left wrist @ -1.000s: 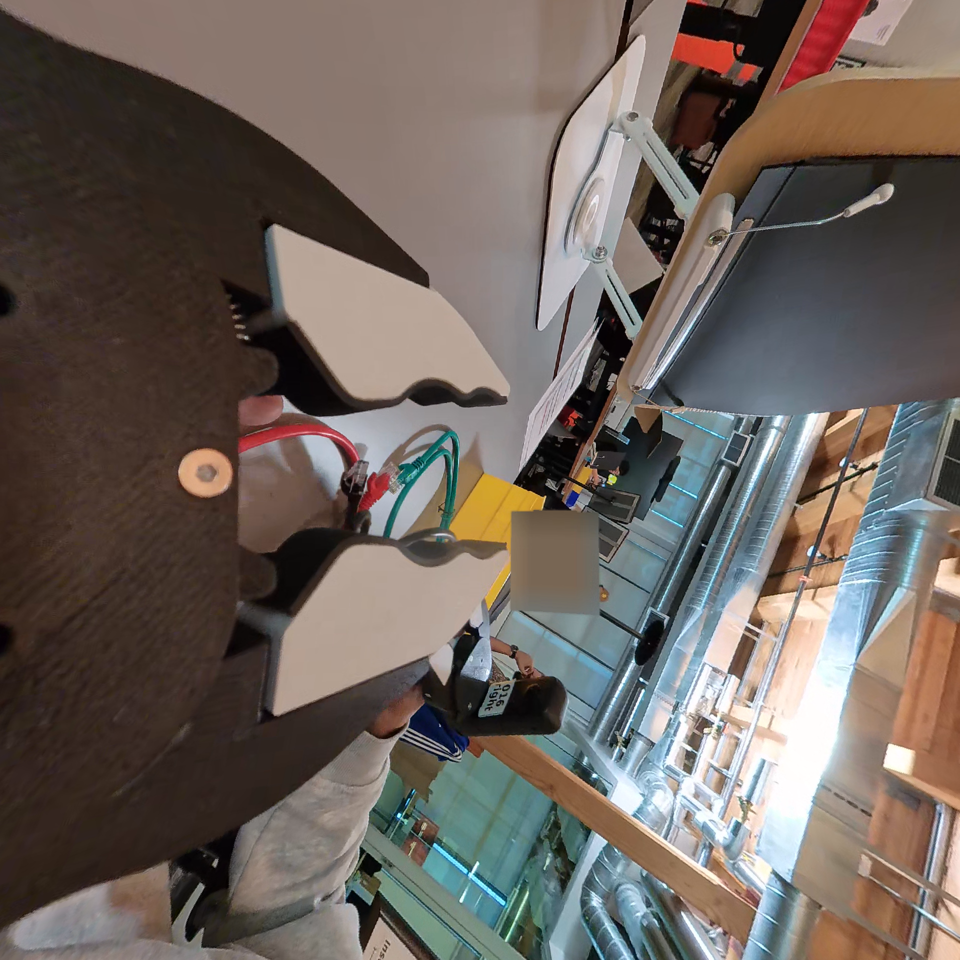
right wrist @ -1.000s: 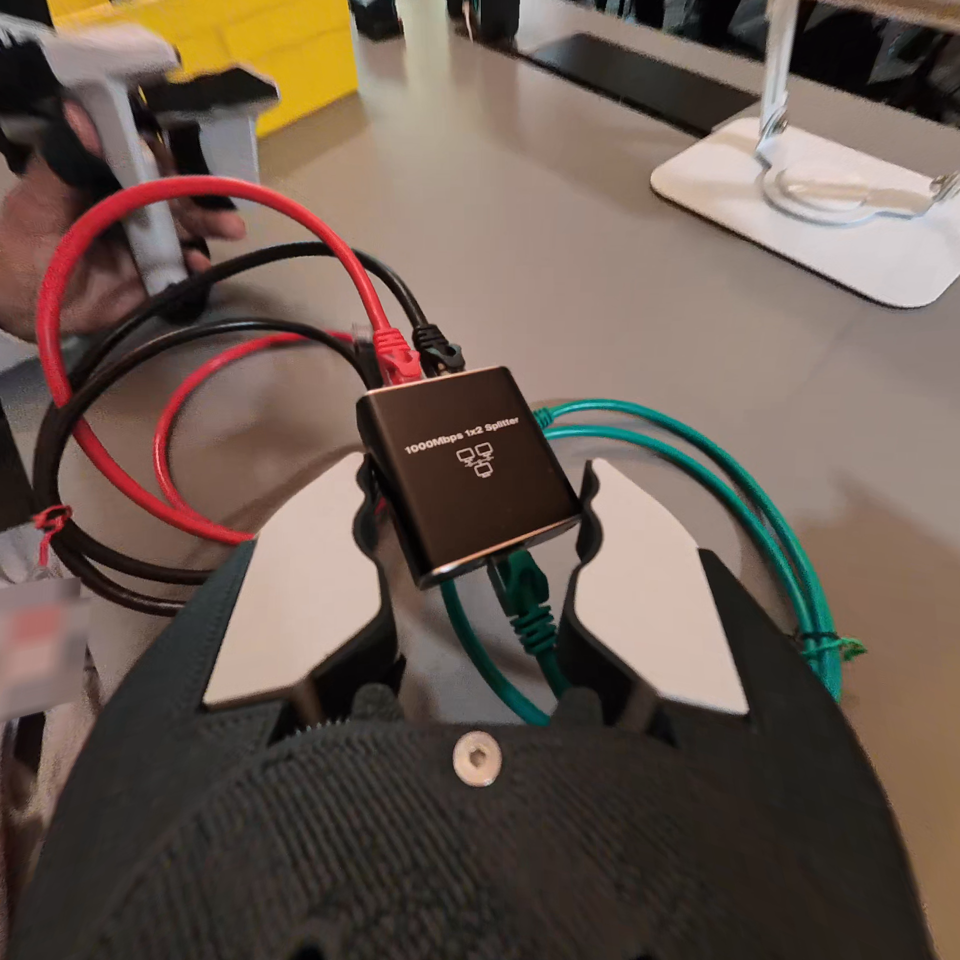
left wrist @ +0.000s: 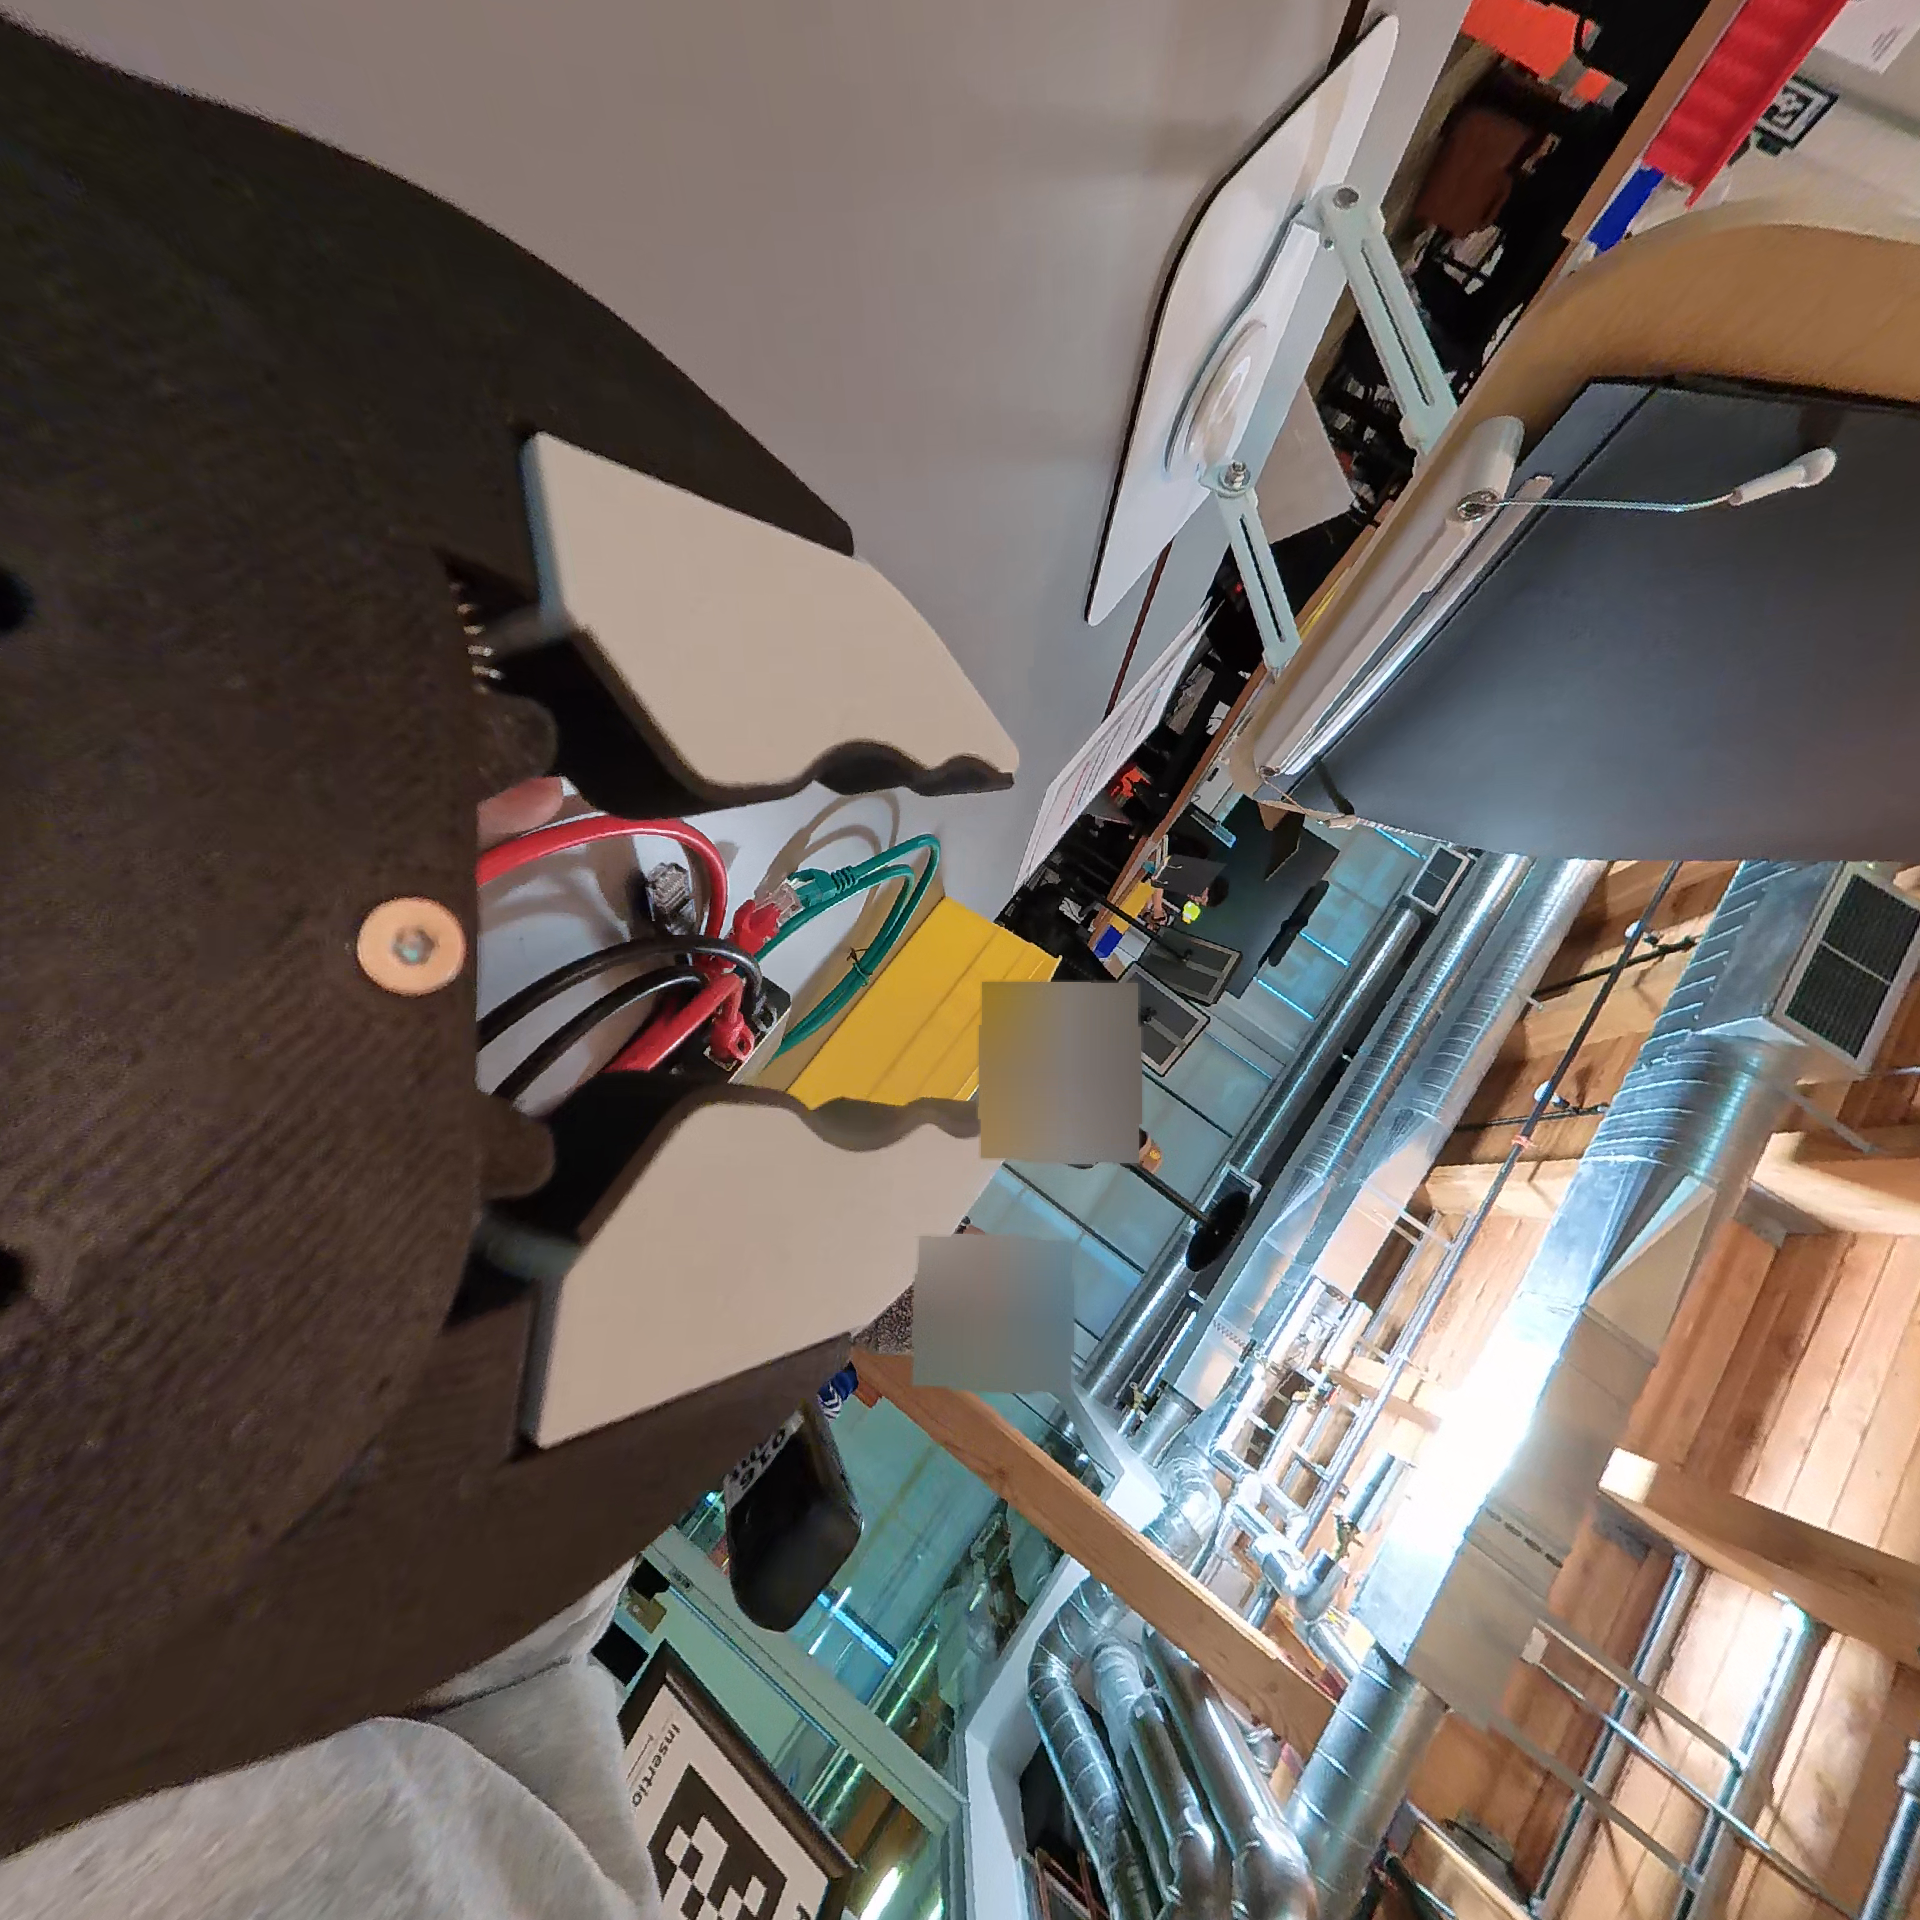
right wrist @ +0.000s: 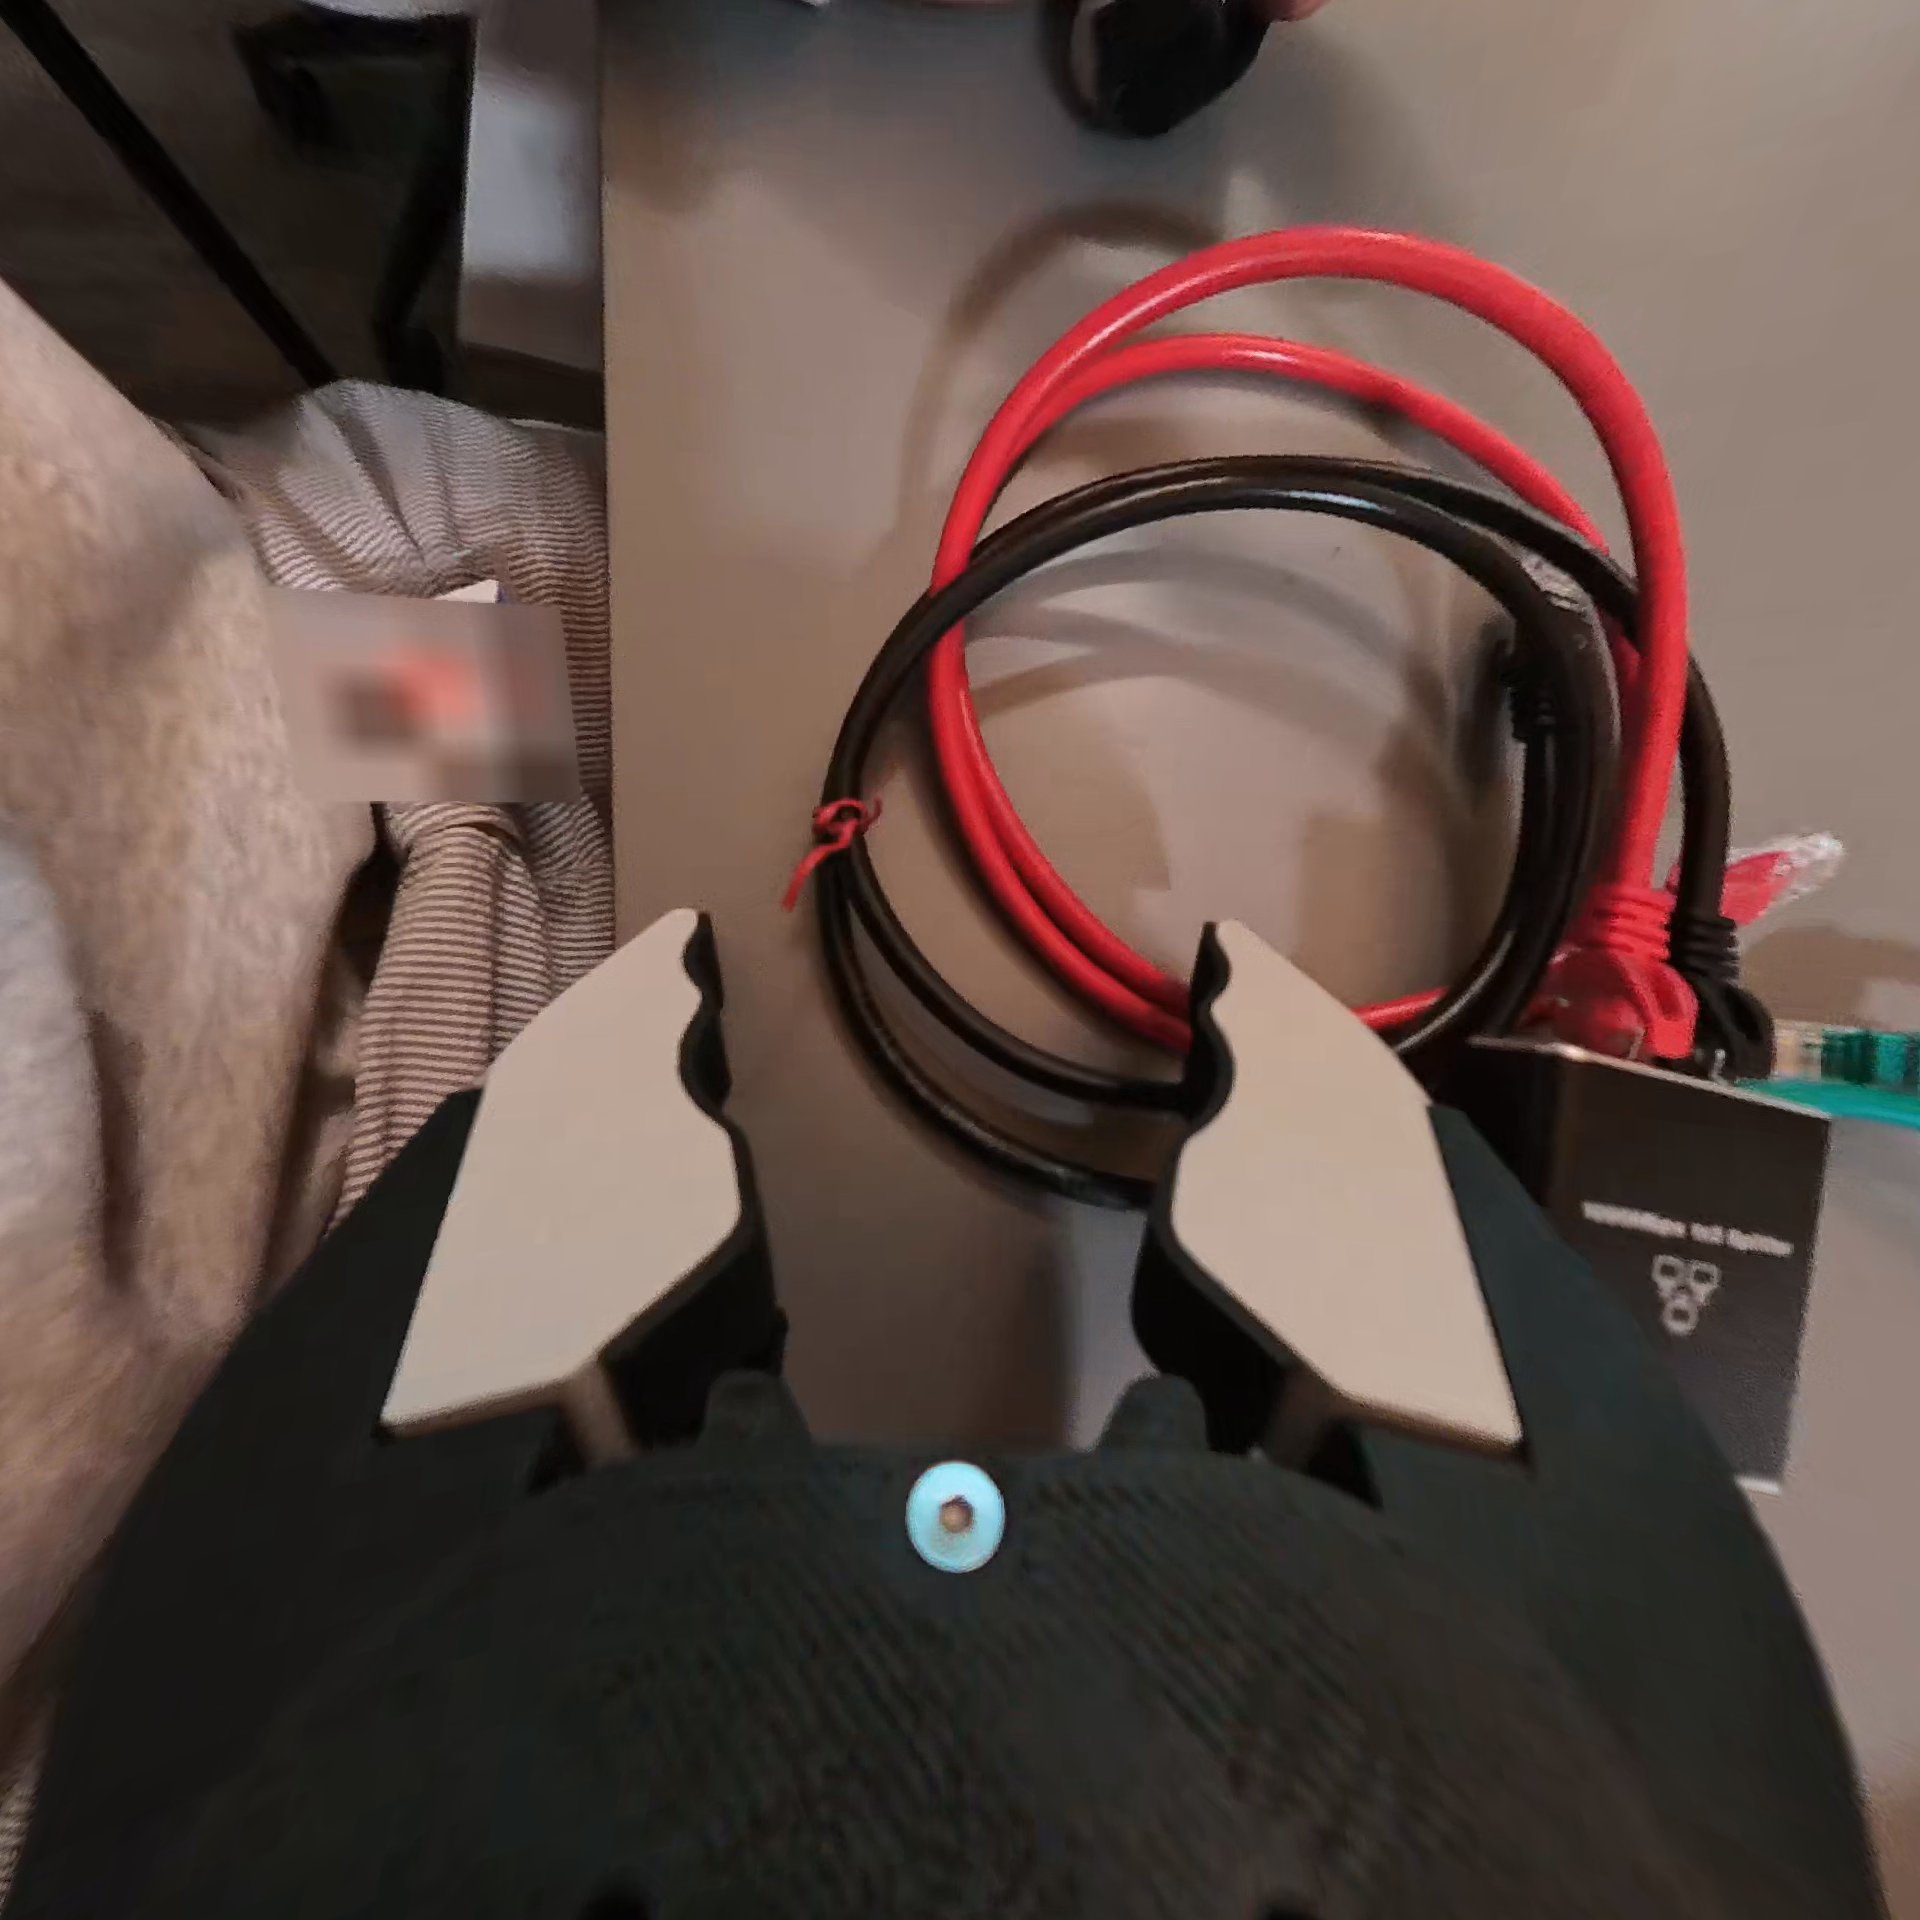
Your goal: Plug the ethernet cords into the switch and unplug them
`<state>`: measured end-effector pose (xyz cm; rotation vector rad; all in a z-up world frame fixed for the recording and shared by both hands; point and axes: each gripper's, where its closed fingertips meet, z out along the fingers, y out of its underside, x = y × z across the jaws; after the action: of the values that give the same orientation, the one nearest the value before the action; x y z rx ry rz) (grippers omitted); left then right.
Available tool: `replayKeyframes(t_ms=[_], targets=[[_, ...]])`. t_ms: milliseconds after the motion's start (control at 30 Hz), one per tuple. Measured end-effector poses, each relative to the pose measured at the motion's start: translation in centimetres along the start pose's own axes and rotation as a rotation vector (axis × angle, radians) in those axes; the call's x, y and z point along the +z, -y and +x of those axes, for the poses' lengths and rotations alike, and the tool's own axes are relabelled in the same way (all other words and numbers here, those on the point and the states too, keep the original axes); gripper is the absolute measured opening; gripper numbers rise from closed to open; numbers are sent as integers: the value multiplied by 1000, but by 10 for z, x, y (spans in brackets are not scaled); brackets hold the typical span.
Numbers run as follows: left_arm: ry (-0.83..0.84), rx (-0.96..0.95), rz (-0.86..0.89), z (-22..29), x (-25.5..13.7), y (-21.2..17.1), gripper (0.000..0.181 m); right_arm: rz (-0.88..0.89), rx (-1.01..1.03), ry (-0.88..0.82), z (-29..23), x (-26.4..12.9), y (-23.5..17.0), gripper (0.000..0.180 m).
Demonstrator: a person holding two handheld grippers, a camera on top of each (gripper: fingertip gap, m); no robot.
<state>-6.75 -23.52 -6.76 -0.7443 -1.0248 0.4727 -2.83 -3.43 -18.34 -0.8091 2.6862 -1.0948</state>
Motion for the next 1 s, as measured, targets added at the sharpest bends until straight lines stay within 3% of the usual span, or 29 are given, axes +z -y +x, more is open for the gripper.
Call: replayKeyframes(t_ms=[133,200,333,500,700,833,900,1000], targets=[[-9,-11,-7,1,1,-2,57,-9,27,55,0,14,6,79],[-8,-10,-5,1,1,-2,57,-17,45,80,-1,13,8,41],[-8,-19,0,0,1,-1,58,-53,31,46,0,10,4,21],[-10,-23,1,0,1,-1,59,-7,10,-27,3,1,11,17],[-12,-31,2,0,1,-1,59,395,166,-130,37,-65,59,13],[-13,-37,3,-1,1,-1,59,613,373,-77,57,-104,59,12],[-13,-41,3,-1,1,-1,59,656,446,-16,60,-109,53,12],[-12,-46,7,-2,1,0,59,586,409,-9,55,-99,46,12]])
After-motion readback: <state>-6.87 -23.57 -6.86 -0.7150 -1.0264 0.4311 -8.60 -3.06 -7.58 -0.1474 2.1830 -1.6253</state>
